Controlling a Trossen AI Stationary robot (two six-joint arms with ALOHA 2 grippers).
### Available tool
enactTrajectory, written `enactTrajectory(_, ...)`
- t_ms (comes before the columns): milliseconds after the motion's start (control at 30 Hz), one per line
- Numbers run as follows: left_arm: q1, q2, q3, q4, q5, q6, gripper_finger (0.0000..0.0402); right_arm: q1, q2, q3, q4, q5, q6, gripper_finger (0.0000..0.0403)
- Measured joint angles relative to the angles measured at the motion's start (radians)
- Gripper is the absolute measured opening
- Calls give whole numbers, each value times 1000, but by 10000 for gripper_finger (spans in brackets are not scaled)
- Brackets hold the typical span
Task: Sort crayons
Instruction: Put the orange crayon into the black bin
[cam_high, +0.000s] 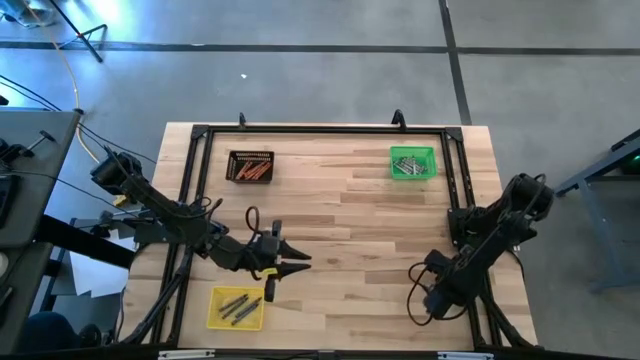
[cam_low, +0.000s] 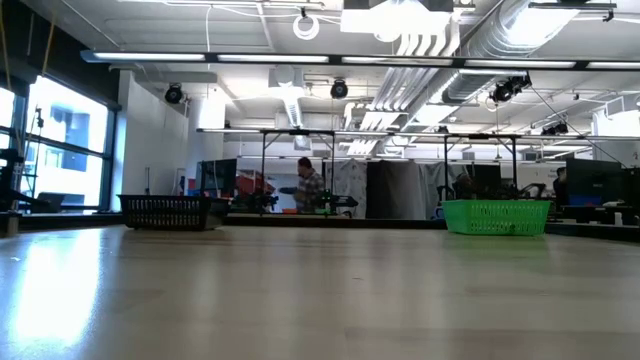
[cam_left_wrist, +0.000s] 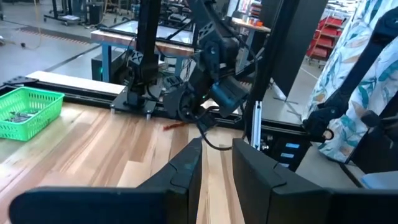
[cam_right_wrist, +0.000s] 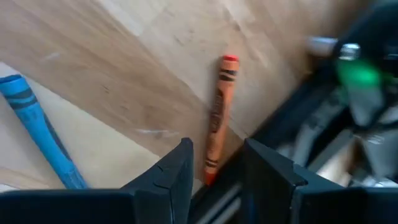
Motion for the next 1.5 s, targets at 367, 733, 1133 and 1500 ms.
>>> enactTrajectory(367, 0, 0, 0, 0, 0, 1, 76, 0, -149, -126, 55, -4, 67, 133)
enactTrajectory(733, 0, 0, 0, -1, 0, 1, 76, 0, -252, -222, 192, 3, 96, 133)
enactTrajectory(1133, 0, 0, 0, -1, 0, 34, 76, -94, -256, -312, 282, -31, -2, 133)
enactTrajectory(1500, 0, 0, 0, -2, -1, 34, 76, -171, -255, -314, 316, -83, -182, 133)
